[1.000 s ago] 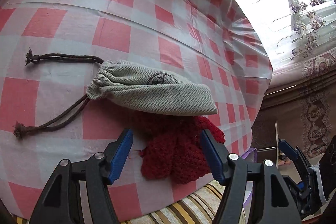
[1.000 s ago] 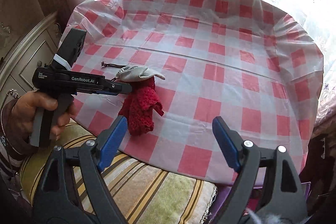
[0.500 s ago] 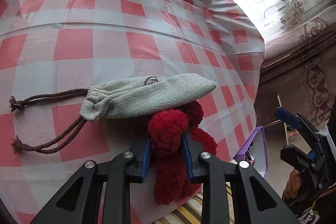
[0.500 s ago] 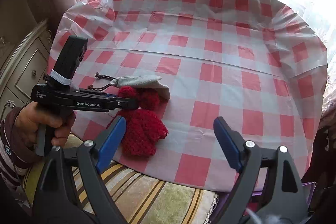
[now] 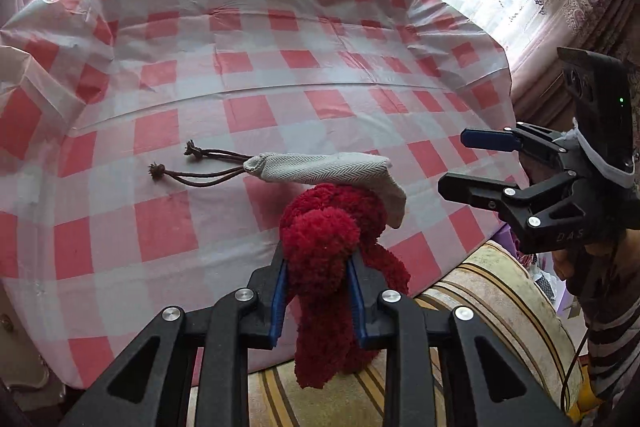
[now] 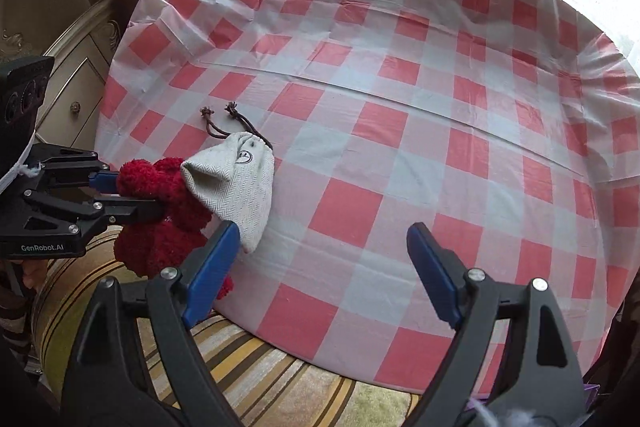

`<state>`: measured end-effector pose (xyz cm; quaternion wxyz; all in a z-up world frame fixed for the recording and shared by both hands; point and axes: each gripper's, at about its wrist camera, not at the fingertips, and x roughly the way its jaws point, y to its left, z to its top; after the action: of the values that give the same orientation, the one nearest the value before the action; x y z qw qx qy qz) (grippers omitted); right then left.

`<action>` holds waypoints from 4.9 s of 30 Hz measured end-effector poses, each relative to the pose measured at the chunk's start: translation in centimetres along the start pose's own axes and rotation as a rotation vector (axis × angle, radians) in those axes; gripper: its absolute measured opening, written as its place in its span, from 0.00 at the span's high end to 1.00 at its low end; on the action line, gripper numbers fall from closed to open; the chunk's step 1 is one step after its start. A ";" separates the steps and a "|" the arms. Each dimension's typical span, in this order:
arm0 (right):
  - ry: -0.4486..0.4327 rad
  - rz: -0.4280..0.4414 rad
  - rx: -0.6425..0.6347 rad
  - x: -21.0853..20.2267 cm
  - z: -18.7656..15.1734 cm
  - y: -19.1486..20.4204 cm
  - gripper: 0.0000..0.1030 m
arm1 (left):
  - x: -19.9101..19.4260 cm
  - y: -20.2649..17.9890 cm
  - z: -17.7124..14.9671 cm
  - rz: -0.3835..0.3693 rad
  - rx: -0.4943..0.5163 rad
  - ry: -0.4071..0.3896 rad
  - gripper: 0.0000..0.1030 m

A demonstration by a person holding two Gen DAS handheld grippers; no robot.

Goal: Organize soft objects

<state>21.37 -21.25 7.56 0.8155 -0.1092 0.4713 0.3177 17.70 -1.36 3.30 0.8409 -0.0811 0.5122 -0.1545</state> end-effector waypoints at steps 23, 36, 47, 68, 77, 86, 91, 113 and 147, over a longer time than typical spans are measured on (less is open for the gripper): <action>0.059 0.130 0.100 3.9 1.3 1.1 0.15 | -0.5 -1.2 -5.0 0.130 0.222 -0.040 0.61; 0.194 0.086 -0.011 11.1 2.5 3.9 0.15 | 1.4 -2.5 -6.0 0.026 0.244 0.071 0.71; 0.104 0.039 -0.012 7.9 1.0 2.0 0.80 | -1.2 -2.0 -7.1 0.168 0.218 -0.008 0.89; -0.078 -0.204 0.199 -10.1 -12.2 -7.6 0.80 | -4.4 -8.8 -4.2 0.159 0.302 -0.138 0.89; -0.006 -0.335 0.426 -15.4 -25.3 -14.2 0.80 | -4.3 -17.1 -3.2 0.078 0.472 -0.160 0.89; 0.222 -0.235 0.600 -7.8 -33.1 -16.8 0.58 | 1.8 -28.6 -2.4 0.062 0.702 -0.078 0.89; 0.135 -0.293 0.619 -12.3 -33.8 -16.9 0.21 | 6.4 -35.2 -3.1 0.113 0.853 -0.023 0.89; -0.029 -0.470 0.766 -22.2 -39.6 -16.2 0.20 | 14.1 -42.9 -10.9 -0.226 0.920 0.544 0.35; -0.014 -0.560 0.709 -22.3 -37.1 -11.7 0.17 | 6.9 -33.5 -12.0 -0.249 0.212 0.283 0.20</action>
<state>-5.25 -57.27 5.09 0.8603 0.0559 0.4976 -0.0957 4.14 -34.99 1.86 0.7388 -0.0323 0.5921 -0.3203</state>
